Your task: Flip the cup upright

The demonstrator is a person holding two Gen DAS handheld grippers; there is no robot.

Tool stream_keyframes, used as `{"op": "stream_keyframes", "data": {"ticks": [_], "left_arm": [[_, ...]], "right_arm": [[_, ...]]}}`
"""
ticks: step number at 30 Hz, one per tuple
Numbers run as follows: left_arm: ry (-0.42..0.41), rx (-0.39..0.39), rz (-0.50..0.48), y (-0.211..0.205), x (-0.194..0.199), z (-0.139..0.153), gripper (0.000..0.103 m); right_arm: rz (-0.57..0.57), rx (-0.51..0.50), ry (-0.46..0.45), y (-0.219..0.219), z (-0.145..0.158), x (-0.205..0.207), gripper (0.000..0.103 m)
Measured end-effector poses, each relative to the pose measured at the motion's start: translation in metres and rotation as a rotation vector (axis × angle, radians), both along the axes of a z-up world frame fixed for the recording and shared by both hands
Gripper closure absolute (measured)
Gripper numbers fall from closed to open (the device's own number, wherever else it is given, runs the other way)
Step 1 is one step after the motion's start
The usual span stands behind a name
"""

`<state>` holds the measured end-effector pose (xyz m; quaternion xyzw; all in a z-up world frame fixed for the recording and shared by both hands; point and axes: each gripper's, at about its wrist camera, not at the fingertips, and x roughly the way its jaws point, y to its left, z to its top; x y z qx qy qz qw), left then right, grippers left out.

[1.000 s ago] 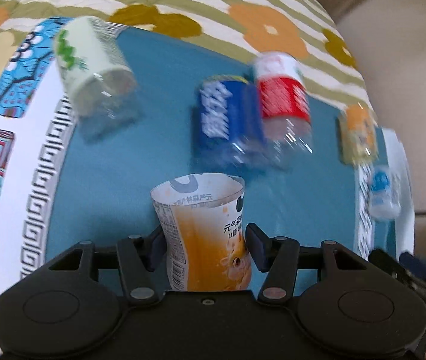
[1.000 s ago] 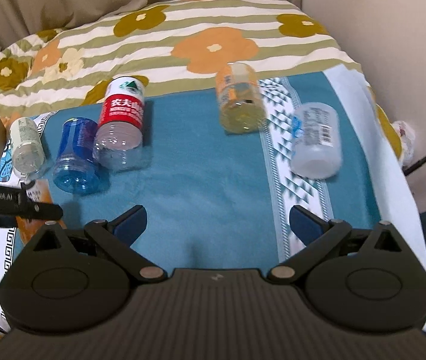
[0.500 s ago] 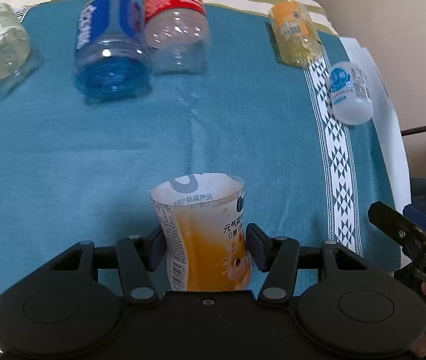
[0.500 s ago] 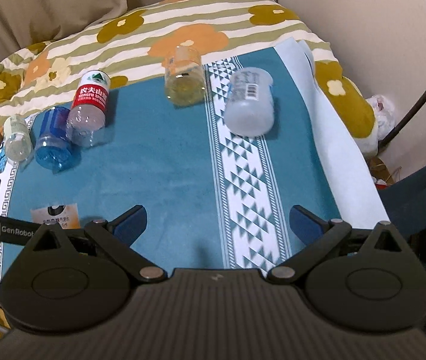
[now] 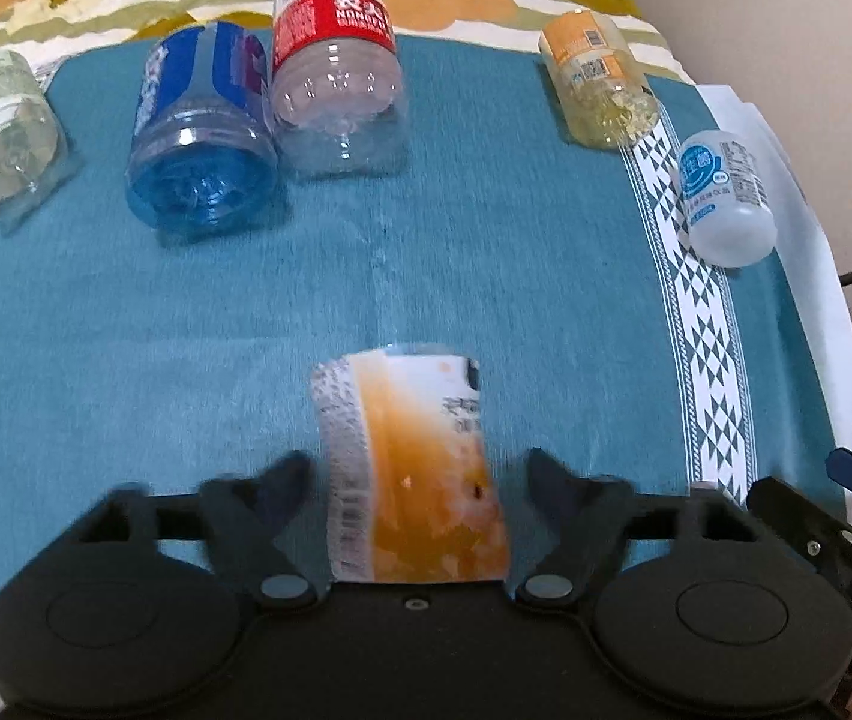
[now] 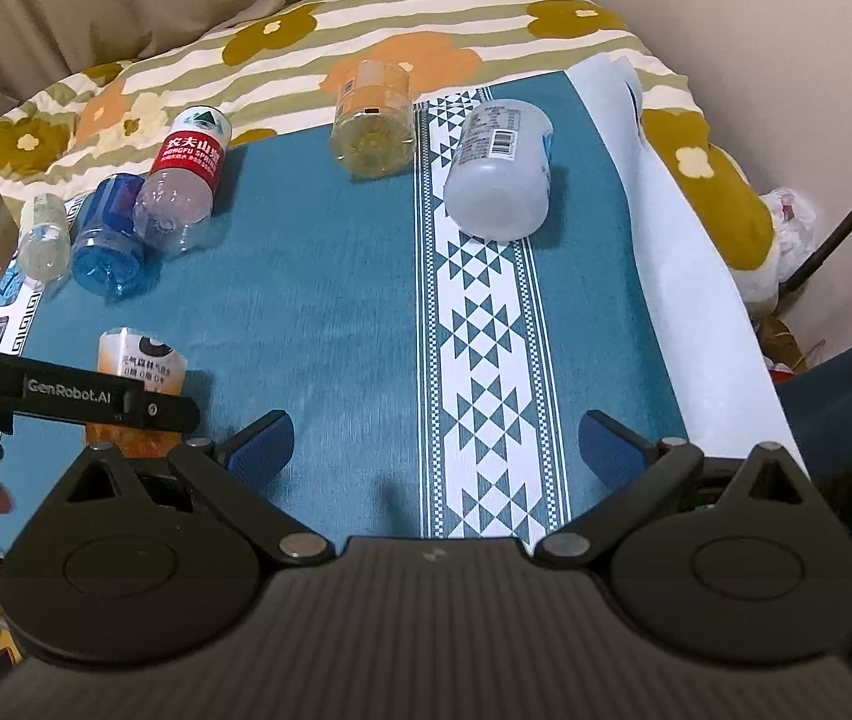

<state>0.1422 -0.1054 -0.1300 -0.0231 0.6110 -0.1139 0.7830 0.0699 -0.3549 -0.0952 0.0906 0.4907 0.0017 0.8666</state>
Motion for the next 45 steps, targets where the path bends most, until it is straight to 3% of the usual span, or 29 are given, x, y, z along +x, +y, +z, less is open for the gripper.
{"op": "stream_keyframes", "data": {"ticks": [13, 27, 37, 45], "left_arm": [[-0.089, 0.030, 0.016, -0.003, -0.010, 0.015, 0.009], [-0.288, 0.038, 0.154, 0.031, -0.081, 0.086, 0.000], [-0.341, -0.008, 0.215, 0.104, -0.114, 0.087, 0.000], [-0.318, 0.024, 0.256, 0.156, -0.131, 0.067, 0.000]], "right_arm": [[0.011, 0.001, -0.018, -0.004, 0.003, -0.006, 0.000], [0.163, -0.023, -0.066, 0.022, 0.055, 0.008, 0.000], [0.215, 0.111, 0.061, 0.078, 0.056, 0.046, 0.000], [0.202, 0.156, 0.226, 0.123, 0.014, 0.089, 0.000]]}}
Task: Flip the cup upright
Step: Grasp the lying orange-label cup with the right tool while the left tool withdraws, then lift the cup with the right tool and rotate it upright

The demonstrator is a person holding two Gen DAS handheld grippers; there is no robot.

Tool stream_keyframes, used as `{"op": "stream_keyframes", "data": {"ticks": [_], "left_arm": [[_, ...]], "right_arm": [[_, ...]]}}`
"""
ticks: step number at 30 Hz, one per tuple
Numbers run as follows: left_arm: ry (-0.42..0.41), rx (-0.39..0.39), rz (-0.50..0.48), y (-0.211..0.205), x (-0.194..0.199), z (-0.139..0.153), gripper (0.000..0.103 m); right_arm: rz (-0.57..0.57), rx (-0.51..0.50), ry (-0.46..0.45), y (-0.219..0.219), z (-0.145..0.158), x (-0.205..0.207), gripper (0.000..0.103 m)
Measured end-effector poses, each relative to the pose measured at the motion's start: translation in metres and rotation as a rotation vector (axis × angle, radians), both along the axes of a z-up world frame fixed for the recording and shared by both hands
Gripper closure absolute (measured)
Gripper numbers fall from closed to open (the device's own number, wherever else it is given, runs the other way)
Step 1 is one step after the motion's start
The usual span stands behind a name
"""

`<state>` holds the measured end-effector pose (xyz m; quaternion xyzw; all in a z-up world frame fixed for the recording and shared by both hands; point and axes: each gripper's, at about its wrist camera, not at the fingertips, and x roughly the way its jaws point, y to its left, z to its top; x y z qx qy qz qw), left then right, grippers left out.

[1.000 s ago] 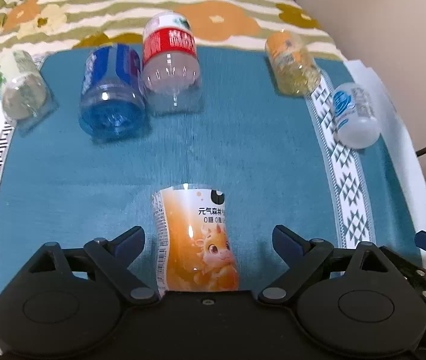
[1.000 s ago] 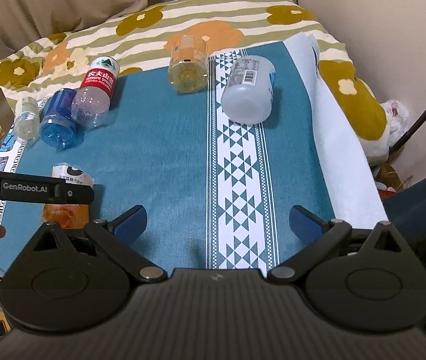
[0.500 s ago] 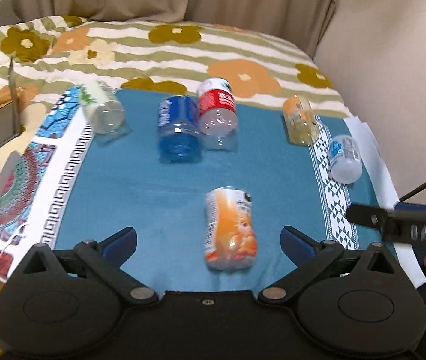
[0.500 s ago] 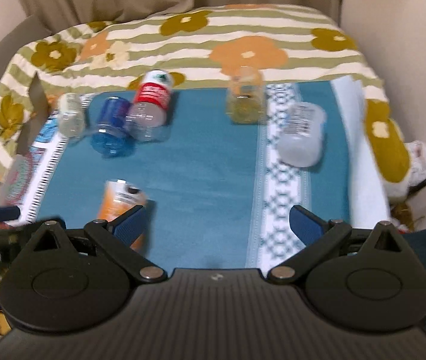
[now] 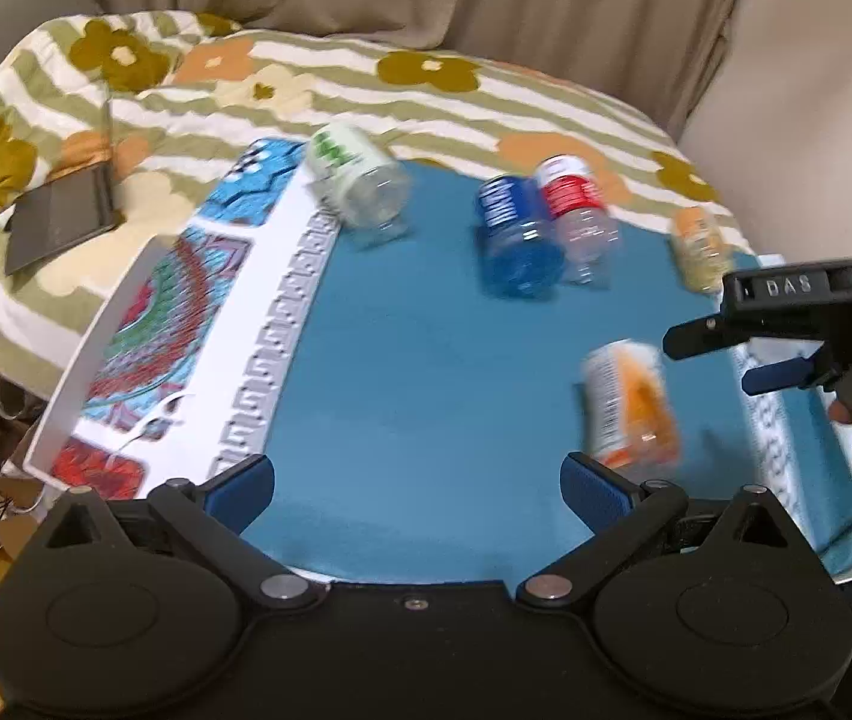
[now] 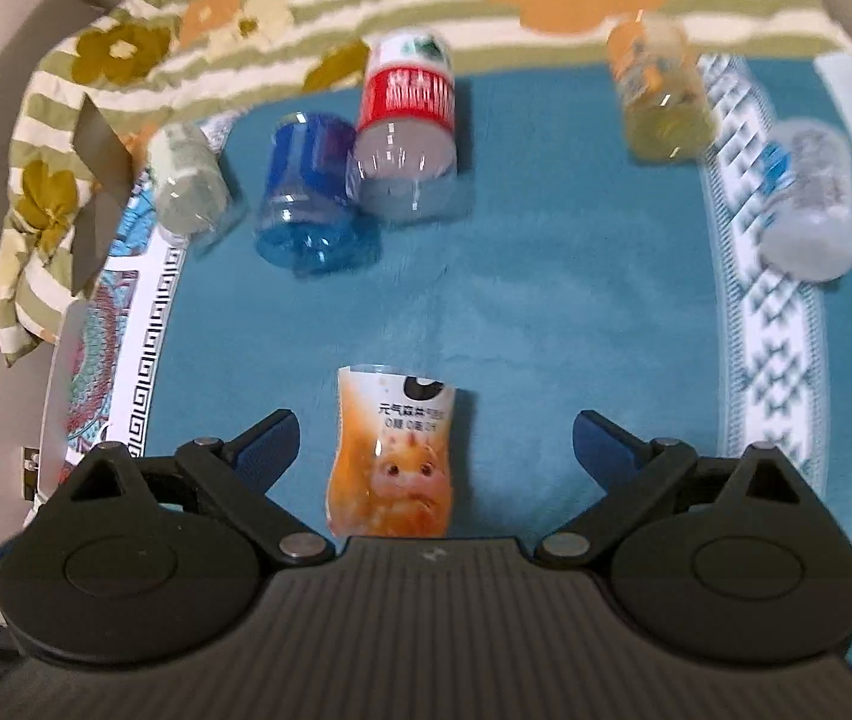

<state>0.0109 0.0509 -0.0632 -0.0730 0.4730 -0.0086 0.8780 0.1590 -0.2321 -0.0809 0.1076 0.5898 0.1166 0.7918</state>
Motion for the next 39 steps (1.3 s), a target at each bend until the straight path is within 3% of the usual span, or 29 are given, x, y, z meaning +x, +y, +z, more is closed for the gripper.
{"op": "stream_keyframes", "data": {"ticks": [3, 7, 14, 19, 39], "left_arm": [[0.013, 0.003, 0.014, 0.020, -0.004, -0.008, 0.000], [0.032, -0.011, 0.037, 0.041, -0.008, -0.015, 0.000], [0.047, -0.023, 0.055, 0.058, -0.010, -0.021, 0.000], [0.053, -0.031, 0.046, 0.059, -0.009, -0.023, 0.000], [0.052, -0.026, 0.005, 0.054, -0.004, -0.018, 0.000]], "right_arm": [[-0.017, 0.019, 0.069, 0.007, -0.017, 0.010, 0.000], [-0.043, 0.034, 0.129, 0.012, -0.033, 0.018, 0.010], [-0.054, 0.032, 0.144, 0.018, -0.041, 0.026, 0.017], [-0.035, 0.031, 0.147, 0.023, -0.043, 0.030, 0.033], [-0.049, 0.073, 0.085, 0.017, -0.036, 0.020, 0.036]]}}
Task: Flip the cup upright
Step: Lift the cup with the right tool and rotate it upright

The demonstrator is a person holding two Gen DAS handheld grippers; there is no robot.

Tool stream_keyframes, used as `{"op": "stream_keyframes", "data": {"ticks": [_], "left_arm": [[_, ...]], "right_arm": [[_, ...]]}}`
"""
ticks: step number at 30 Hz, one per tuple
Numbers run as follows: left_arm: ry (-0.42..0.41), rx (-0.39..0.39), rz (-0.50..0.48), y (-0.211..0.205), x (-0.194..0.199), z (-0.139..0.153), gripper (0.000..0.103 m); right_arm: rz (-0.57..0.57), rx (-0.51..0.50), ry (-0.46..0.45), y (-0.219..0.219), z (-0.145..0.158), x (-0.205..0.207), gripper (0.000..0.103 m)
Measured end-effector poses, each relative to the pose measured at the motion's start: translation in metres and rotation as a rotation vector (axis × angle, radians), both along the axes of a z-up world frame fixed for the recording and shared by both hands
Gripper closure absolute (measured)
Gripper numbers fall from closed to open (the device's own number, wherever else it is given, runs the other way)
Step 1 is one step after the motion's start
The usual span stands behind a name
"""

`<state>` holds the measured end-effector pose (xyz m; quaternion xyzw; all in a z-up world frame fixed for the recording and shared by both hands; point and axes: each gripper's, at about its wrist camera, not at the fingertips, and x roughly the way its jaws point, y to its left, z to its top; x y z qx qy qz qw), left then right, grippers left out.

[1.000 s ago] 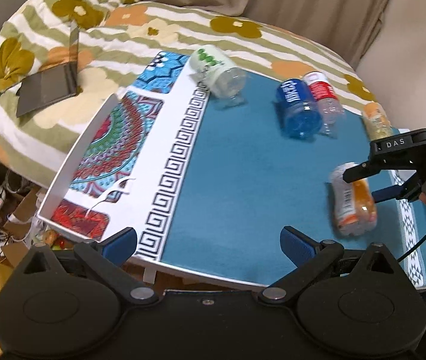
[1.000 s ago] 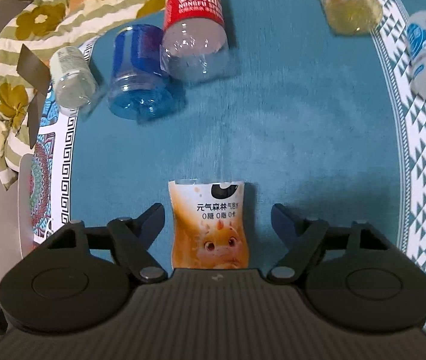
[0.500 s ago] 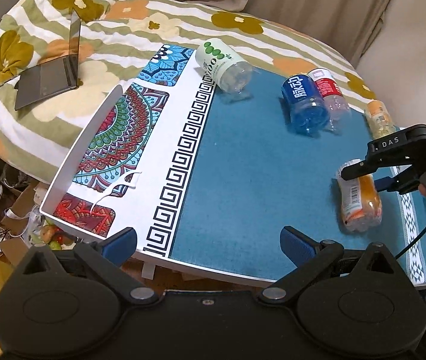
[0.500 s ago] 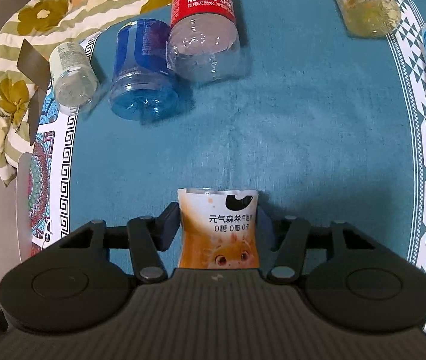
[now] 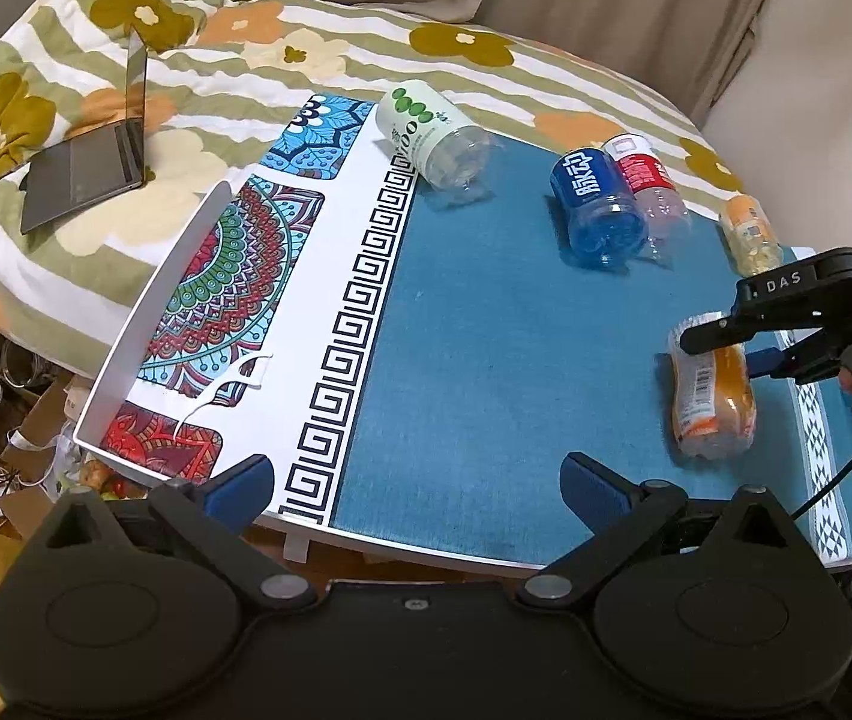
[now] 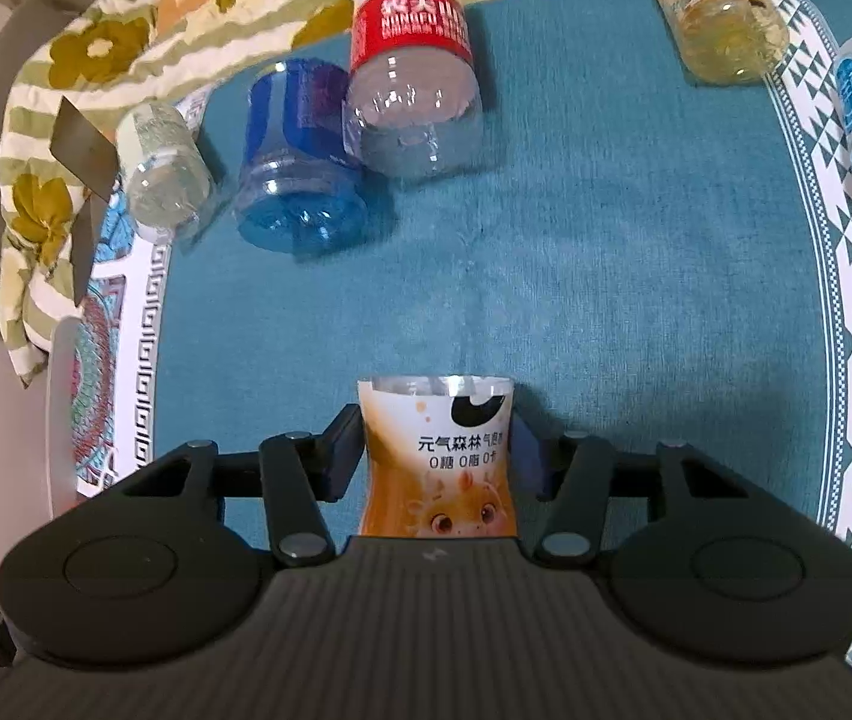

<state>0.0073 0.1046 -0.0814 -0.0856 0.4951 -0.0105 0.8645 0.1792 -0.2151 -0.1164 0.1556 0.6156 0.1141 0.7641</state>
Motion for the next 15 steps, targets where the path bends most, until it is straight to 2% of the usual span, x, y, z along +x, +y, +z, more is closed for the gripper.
{"op": "stream_keyframes", "data": {"ticks": [5, 8, 10, 15], "left_arm": [[-0.009, 0.013, -0.023, -0.003, 0.001, 0.006, 0.000], [-0.020, 0.023, -0.040, -0.006, 0.002, 0.007, 0.000], [-0.020, 0.031, -0.050, -0.008, 0.004, 0.006, 0.000], [-0.024, 0.045, -0.074, -0.011, 0.007, 0.002, 0.000]], "right_arm": [[-0.052, 0.060, -0.063, -0.008, 0.018, -0.008, 0.036], [-0.096, 0.071, -0.162, -0.010, 0.033, -0.020, 0.036], [-0.112, 0.039, -0.258, -0.006, 0.041, -0.031, 0.036], [-0.089, -0.126, -0.507, 0.014, 0.046, -0.061, 0.036]]}}
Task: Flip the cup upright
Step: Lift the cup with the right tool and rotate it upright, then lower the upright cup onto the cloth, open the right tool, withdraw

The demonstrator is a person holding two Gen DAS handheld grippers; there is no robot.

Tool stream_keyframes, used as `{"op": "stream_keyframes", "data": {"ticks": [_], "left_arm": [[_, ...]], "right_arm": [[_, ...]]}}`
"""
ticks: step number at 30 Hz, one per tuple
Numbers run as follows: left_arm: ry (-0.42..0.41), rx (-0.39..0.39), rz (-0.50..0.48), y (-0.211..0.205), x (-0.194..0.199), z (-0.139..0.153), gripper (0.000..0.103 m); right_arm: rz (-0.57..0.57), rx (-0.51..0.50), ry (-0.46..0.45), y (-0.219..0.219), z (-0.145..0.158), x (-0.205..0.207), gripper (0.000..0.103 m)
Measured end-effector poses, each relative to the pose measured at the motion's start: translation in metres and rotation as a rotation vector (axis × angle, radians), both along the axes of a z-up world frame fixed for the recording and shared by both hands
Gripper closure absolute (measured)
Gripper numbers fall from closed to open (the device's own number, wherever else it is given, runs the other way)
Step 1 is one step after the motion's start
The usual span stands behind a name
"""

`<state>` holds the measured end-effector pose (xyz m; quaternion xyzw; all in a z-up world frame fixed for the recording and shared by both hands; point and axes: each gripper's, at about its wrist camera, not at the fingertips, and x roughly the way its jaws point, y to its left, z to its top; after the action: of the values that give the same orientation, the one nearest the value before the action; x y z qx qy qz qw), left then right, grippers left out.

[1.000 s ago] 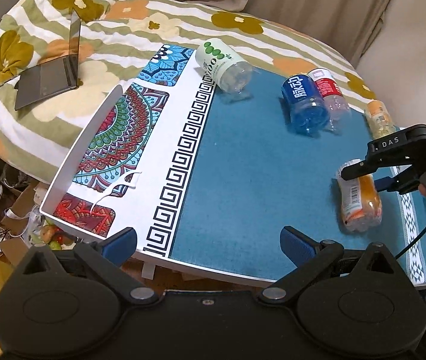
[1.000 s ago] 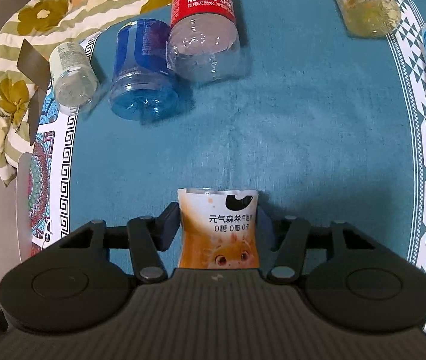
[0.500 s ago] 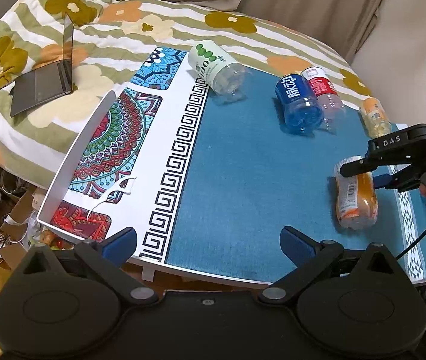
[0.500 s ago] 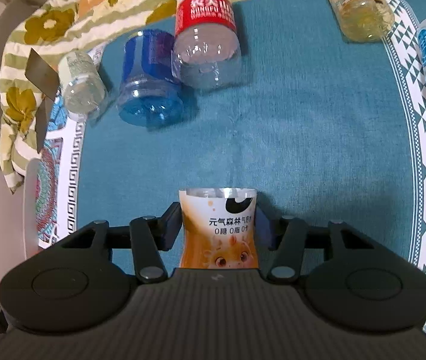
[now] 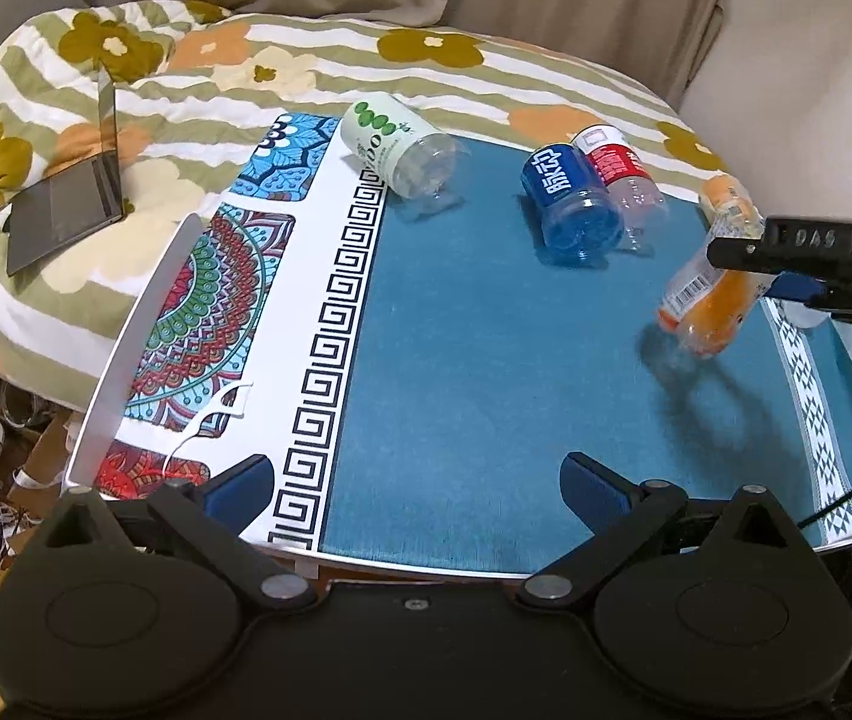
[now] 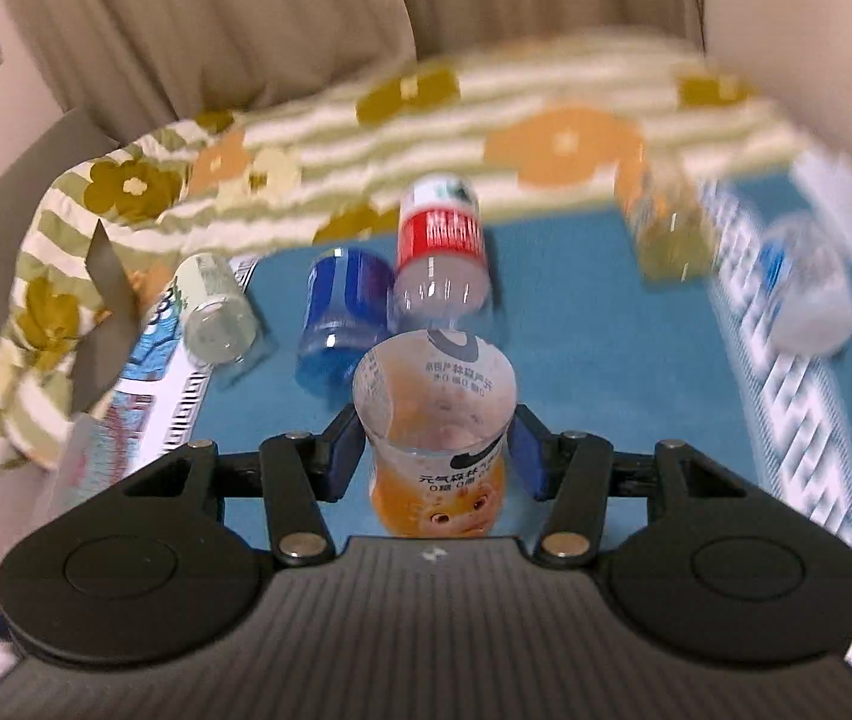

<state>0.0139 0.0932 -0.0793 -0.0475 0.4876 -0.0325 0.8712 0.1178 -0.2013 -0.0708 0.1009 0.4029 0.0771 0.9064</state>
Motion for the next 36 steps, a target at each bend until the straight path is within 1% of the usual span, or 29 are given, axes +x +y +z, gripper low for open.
{"op": "stream_keyframes", "data": {"ticks": [1, 3, 8, 12, 16, 22, 23, 24, 25, 26, 27, 28, 32, 36], "left_arm": [[-0.004, 0.001, -0.005, 0.000, 0.000, 0.000, 0.000], [-0.013, 0.007, -0.016, 0.000, 0.001, -0.001, 0.000], [-0.040, 0.025, -0.035, 0.000, 0.001, -0.001, 0.000], [-0.046, 0.029, -0.047, 0.002, 0.002, -0.002, 0.000], [-0.049, 0.027, -0.056, 0.002, 0.001, -0.002, 0.000], [-0.059, 0.037, -0.073, 0.000, -0.002, 0.000, 0.000], [-0.060, 0.038, -0.074, 0.000, -0.002, 0.000, 0.000], [-0.061, 0.040, -0.075, -0.001, -0.002, 0.000, 0.000], [-0.062, 0.041, -0.074, -0.001, -0.003, 0.001, 0.000], [-0.063, 0.042, -0.074, -0.001, -0.003, 0.001, 0.000], [-0.066, 0.042, -0.075, 0.000, -0.004, 0.002, 0.000], [-0.068, 0.042, -0.075, 0.000, -0.004, 0.002, 0.000], [-0.085, 0.040, -0.079, -0.002, -0.006, 0.009, 0.000], [-0.107, 0.035, -0.084, -0.008, -0.007, 0.020, 0.000]], "right_arm": [[0.013, -0.037, -0.035, 0.005, -0.003, -0.005, 0.036], [0.033, -0.077, -0.080, 0.012, -0.011, -0.013, 0.035], [0.051, -0.122, -0.133, 0.022, -0.029, -0.025, 0.035], [0.036, -0.117, -0.147, 0.021, -0.037, -0.034, 0.034], [0.045, -0.139, -0.167, 0.027, -0.040, -0.039, 0.033], [0.033, -0.135, -0.150, 0.028, -0.043, -0.042, 0.033], [0.030, -0.134, -0.146, 0.027, -0.043, -0.042, 0.031], [0.029, -0.133, -0.141, 0.027, -0.044, -0.042, 0.027], [0.027, -0.134, -0.135, 0.028, -0.044, -0.041, 0.020], [0.023, -0.137, -0.131, 0.028, -0.044, -0.041, 0.015], [0.019, -0.140, -0.128, 0.028, -0.044, -0.041, 0.008], [0.018, -0.140, -0.123, 0.028, -0.044, -0.042, 0.006], [0.012, -0.140, -0.094, 0.025, -0.040, -0.044, 0.005], [0.003, -0.161, -0.089, 0.018, -0.024, -0.056, 0.004]]}}
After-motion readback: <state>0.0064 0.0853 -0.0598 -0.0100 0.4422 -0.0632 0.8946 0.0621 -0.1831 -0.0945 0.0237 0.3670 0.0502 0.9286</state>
